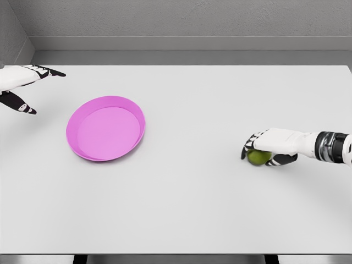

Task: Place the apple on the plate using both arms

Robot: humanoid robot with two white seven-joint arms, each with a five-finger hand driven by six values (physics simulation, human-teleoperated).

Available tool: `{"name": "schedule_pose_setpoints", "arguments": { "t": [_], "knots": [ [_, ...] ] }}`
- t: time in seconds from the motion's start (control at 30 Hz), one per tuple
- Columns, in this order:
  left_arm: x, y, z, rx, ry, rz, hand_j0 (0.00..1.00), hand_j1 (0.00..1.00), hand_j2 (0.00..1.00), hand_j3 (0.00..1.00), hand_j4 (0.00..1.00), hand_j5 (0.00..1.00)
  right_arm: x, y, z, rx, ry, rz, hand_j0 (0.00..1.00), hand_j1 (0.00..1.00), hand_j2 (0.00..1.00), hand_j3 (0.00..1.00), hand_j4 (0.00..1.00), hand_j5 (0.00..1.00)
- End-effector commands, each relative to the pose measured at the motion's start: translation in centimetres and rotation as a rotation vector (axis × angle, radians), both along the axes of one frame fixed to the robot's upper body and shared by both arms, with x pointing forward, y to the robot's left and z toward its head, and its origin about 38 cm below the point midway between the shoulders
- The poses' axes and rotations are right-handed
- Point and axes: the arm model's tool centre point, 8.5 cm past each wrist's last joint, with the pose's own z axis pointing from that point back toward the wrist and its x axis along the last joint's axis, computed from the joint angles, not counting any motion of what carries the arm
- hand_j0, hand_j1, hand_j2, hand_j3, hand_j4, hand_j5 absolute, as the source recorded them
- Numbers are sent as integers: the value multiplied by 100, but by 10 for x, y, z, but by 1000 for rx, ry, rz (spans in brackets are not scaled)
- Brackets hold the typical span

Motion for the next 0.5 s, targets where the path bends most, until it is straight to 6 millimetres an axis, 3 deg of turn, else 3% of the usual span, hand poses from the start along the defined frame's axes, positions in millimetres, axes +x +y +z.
{"name": "schedule_pose_setpoints", "arguments": {
  "t": [0.0, 0.47],
  "knots": [
    [0, 1, 1, -6, -1, 4, 100, 100, 100, 100, 100, 100, -1, 0, 0, -1, 3, 2, 51, 51, 51, 51, 51, 51],
    [0, 1, 1, -4, -1, 5, 100, 100, 100, 100, 100, 100, 9, 11, 18, 21, -49, 22, 47, 47, 47, 47, 47, 47]
  ]
}}
